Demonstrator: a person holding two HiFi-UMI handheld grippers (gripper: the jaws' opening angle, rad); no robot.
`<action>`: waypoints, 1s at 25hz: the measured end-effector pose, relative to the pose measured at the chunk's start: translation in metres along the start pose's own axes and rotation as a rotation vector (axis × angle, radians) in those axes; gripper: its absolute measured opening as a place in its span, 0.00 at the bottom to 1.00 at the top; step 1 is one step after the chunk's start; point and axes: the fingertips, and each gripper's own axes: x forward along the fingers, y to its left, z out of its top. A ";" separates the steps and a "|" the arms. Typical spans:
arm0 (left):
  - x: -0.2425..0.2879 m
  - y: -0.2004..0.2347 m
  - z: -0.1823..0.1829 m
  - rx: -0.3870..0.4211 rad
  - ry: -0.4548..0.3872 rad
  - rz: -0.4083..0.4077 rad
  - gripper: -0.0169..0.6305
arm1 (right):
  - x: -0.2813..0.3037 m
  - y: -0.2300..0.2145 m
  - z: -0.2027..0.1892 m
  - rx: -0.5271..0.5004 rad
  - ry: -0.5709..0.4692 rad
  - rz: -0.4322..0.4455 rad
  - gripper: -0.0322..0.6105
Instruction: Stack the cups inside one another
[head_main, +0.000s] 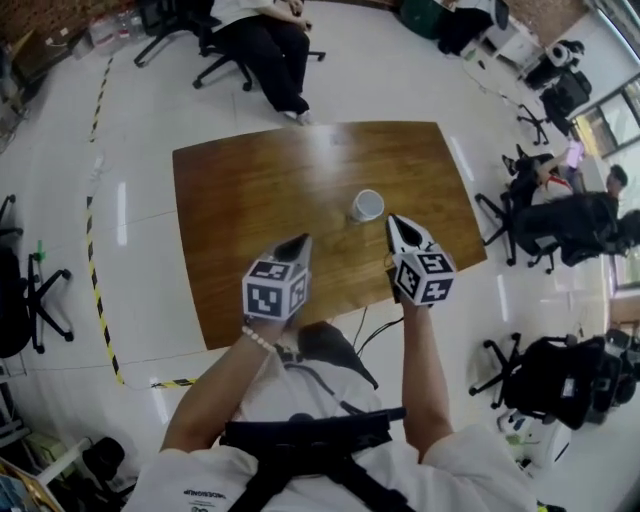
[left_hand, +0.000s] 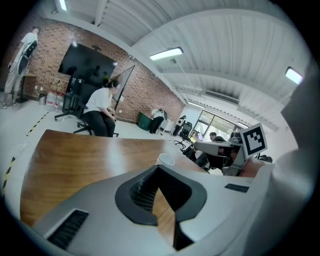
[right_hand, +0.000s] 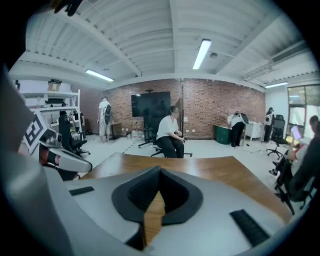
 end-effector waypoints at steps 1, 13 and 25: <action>-0.004 -0.002 0.000 0.017 0.002 -0.013 0.02 | -0.011 0.003 -0.001 0.039 -0.020 -0.016 0.05; -0.035 -0.028 -0.002 0.076 -0.031 -0.039 0.02 | -0.090 0.042 -0.020 0.296 -0.155 0.002 0.05; -0.063 -0.117 -0.037 0.103 -0.056 -0.018 0.02 | -0.182 0.031 -0.063 0.224 -0.135 0.002 0.05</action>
